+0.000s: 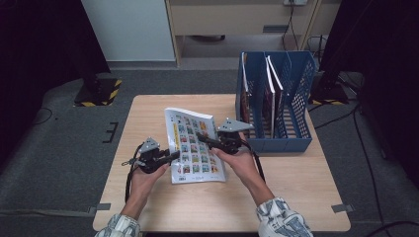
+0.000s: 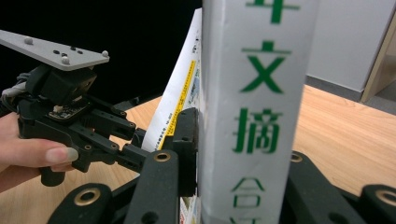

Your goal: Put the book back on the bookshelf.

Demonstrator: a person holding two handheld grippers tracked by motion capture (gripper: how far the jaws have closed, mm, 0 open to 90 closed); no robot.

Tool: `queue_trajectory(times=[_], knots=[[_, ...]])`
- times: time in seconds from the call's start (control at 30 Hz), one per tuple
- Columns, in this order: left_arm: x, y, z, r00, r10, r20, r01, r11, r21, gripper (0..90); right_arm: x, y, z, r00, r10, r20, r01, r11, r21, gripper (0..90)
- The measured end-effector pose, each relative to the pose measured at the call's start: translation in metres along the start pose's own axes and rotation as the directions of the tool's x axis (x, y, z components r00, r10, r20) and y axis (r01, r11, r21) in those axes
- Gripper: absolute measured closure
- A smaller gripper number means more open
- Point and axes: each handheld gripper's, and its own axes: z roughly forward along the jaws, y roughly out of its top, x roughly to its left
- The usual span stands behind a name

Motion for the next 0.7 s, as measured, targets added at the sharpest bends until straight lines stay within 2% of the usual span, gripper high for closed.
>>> queue_trajectory(times=[0.13, 0.7], knots=[[-0.0012, 0.0017, -0.0022, 0.9996, 0.021, -0.018, -0.021, 0.9997, -0.012, 67.4, 0.0007, 0.0017, -0.0008, 1.0, -0.006, -0.002, 0.006, 1.0, -0.009, 71.4], [-0.0043, 0.0059, -0.0077, 0.9965, 0.072, -0.043, -0.074, 0.9967, -0.036, 68.6, 0.0035, 0.0095, -0.001, 0.9998, -0.016, -0.013, 0.015, 0.999, -0.029, 70.8]])
